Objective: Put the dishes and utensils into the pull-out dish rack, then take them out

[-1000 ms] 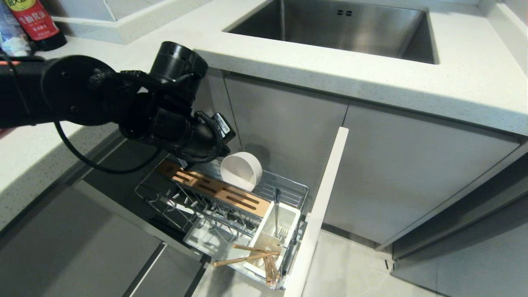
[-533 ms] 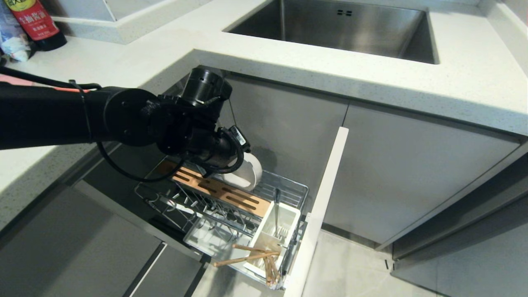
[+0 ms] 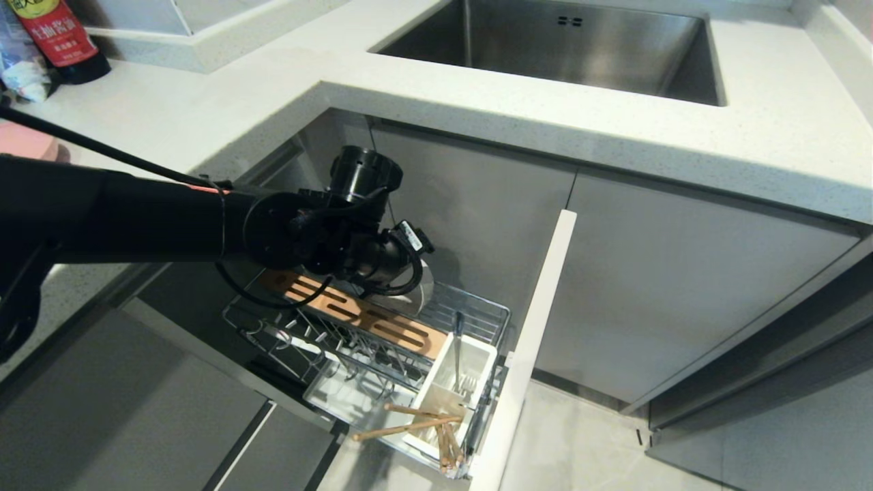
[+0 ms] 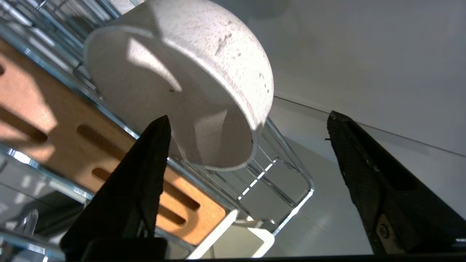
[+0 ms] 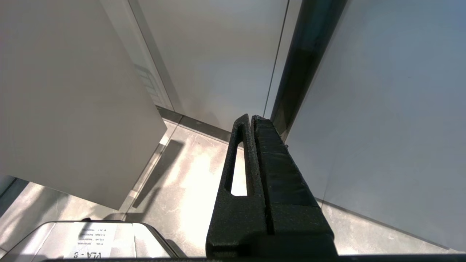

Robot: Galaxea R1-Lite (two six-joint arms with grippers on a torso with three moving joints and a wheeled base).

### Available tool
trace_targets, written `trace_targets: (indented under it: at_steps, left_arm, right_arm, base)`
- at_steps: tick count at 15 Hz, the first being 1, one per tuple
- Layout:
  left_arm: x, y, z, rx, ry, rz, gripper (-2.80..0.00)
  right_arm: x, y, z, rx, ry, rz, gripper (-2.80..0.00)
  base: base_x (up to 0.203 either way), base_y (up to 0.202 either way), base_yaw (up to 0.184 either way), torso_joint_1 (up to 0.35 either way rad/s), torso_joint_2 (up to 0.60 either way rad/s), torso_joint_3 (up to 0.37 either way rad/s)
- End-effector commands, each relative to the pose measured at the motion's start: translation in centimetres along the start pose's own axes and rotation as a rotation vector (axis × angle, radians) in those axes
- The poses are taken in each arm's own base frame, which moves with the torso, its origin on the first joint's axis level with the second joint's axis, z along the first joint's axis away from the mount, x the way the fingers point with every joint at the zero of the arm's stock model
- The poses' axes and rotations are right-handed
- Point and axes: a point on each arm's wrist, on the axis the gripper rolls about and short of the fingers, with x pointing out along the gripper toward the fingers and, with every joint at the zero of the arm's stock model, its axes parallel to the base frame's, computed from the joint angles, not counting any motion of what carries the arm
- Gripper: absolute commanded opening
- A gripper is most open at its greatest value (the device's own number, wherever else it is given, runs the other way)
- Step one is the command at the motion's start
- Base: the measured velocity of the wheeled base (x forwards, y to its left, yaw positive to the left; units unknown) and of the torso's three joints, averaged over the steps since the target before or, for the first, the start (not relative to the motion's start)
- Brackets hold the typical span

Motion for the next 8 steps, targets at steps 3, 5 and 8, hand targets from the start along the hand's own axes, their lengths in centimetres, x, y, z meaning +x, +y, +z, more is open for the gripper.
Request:
trace_targets:
  at_steps: [3, 5, 8]
  left_arm:
    - [1.2, 0.3, -0.3, 0.003, 0.035, -0.002, 0.0]
    - [1.4, 0.2, -0.2, 0.014, 0.043, -0.046, 0.0]
    - [1.9, -0.1, -0.2, 0.063, 0.027, -0.074, 0.0]
  right_arm:
    - [0.0, 0.0, 0.0, 0.0, -0.001, 0.0, -2.8]
    - [0.0, 0.0, 0.0, 0.0, 0.0, 0.0, -2.8]
    - [0.0, 0.0, 0.0, 0.0, 0.002, 0.001, -2.8]
  base:
    - [0.0, 0.0, 0.0, 0.0, 0.0, 0.0]
    - [0.0, 0.0, 0.0, 0.0, 0.0, 0.0]
    - [0.0, 0.0, 0.0, 0.0, 0.0, 0.0]
